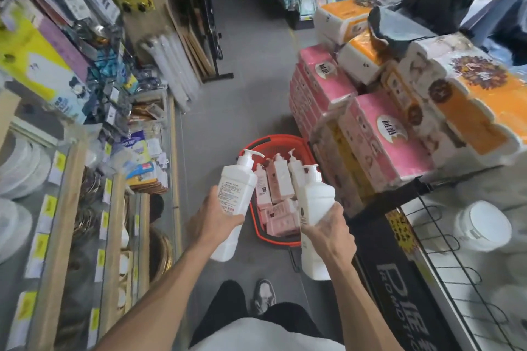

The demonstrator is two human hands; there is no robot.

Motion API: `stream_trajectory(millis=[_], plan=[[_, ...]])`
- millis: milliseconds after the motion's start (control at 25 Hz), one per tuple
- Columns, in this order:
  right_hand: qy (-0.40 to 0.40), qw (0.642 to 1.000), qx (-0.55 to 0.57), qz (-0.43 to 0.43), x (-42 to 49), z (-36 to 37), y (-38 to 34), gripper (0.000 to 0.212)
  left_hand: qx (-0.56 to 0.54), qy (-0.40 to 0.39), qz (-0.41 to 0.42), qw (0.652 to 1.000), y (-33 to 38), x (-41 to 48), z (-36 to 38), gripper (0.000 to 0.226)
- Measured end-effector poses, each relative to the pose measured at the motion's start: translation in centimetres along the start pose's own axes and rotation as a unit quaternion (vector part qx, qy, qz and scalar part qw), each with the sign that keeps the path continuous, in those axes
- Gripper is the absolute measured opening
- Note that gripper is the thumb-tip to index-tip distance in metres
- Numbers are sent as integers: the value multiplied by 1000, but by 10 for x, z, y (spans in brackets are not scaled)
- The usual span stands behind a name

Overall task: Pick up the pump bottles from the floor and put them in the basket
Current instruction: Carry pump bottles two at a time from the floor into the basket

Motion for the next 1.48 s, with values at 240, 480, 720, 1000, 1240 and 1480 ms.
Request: stream_trajectory(millis=[240, 480, 720, 1000, 1240, 1480], plan=[[-4, 999, -8, 39, 57, 18, -19, 83, -26, -52, -2, 998, 33, 69, 19, 64], [25, 996, 13, 82, 108, 45, -40, 84, -16, -83, 20, 996, 60, 147, 32, 62], [18, 989, 29, 143, 166, 110, -27, 86, -6, -79, -9, 997, 61, 227, 72, 72], [-4, 988, 32, 154, 236, 181, 9, 85, -41, -93, -58, 993, 48, 287, 166, 74], [-28, 985, 28, 169, 290, 236, 42, 83, -62, -106, -103, 987, 36, 332, 249, 69], [-59, 983, 34, 169, 340, 298, 74, 87, -54, -81, -176, 979, 15, 389, 324, 67]])
Point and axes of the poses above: each hand's wrist, its own x-axis towards the middle knuckle, its own z-axis out of the palm, y = z × x, the point moved 7 cm from there along x, towards the middle knuckle, and after that the axes turned 8 degrees about -z, right-handed, at the moved point
